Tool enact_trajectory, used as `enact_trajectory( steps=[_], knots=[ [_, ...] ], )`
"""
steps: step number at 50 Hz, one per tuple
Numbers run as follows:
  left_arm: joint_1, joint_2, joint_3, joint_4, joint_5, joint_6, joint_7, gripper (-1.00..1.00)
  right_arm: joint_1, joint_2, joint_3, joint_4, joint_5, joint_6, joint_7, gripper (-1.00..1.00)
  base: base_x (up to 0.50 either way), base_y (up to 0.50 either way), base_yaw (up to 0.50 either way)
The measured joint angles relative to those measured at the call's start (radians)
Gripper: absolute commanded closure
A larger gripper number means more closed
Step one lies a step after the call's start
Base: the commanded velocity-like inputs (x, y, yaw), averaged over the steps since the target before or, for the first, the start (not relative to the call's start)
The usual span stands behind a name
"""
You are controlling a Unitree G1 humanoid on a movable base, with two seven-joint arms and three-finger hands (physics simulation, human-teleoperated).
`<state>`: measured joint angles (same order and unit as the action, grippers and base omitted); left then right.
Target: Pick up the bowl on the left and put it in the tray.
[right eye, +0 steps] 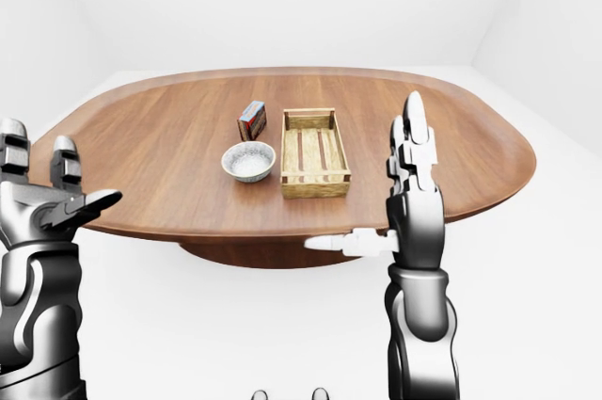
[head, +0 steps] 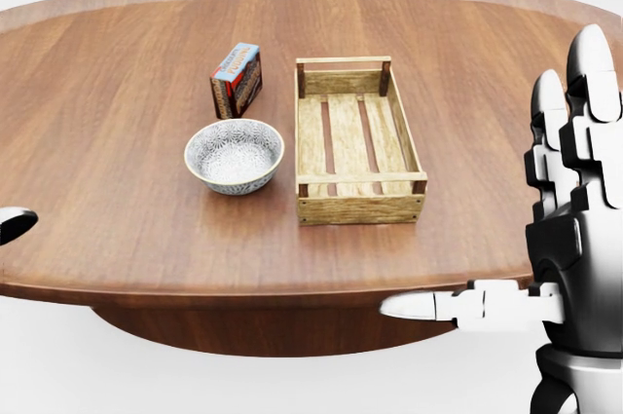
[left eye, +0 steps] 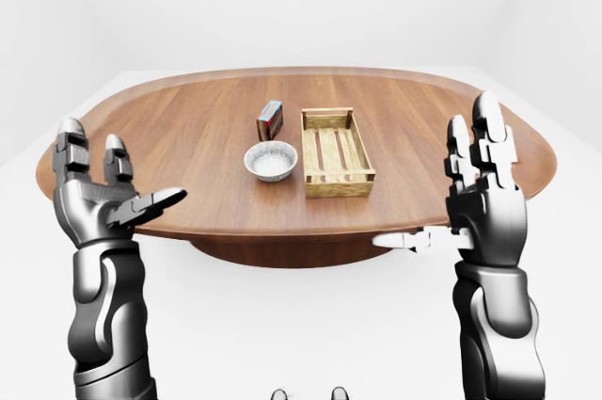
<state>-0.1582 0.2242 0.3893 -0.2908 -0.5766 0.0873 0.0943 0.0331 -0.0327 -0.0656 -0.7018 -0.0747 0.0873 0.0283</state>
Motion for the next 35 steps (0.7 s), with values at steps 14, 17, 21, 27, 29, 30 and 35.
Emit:
enact_trajectory(
  steps=[14, 17, 21, 27, 29, 30, 35],
  knots=[
    [-0.003, 0.013, 0.011, -0.001, -0.021, 0.000, 0.009, -1.00, 0.002, 0.008, 0.016, -0.041, -0.039, 0.000, 0.027, -1.00, 0.00, 0.50, 0.00],
    [-0.002, 0.012, 0.010, -0.002, -0.020, 0.000, 0.008, -1.00, 0.002, 0.009, 0.019, -0.044, -0.045, 0.000, 0.030, -1.00, 0.00, 0.50, 0.00],
    [0.000, 0.012, 0.010, -0.004, -0.019, 0.000, 0.007, -1.00, 0.001, 0.010, 0.022, -0.047, -0.050, 0.000, 0.033, -1.00, 0.00, 0.38, 0.00],
    [-0.001, 0.019, 0.018, -0.005, -0.020, 0.000, 0.007, -1.00, -0.002, 0.018, 0.024, -0.048, -0.046, 0.000, 0.030, -1.00, 0.00, 0.00, 0.00],
    [-0.001, 0.019, 0.018, -0.005, -0.020, 0.000, 0.008, -1.00, -0.002, 0.018, 0.024, -0.048, -0.043, 0.000, 0.029, -1.00, 0.00, 0.00, 0.00],
    [-0.001, 0.019, 0.018, -0.006, -0.020, 0.000, 0.008, -1.00, -0.001, 0.019, 0.024, -0.047, -0.041, 0.000, 0.029, -1.00, 0.50, 0.00, 0.00],
    [0.005, 0.019, 0.021, -0.009, -0.020, 0.000, 0.008, -1.00, 0.009, 0.019, 0.026, -0.046, -0.033, 0.000, 0.024, -1.00, 0.50, 0.00, 0.00]
  ],
)
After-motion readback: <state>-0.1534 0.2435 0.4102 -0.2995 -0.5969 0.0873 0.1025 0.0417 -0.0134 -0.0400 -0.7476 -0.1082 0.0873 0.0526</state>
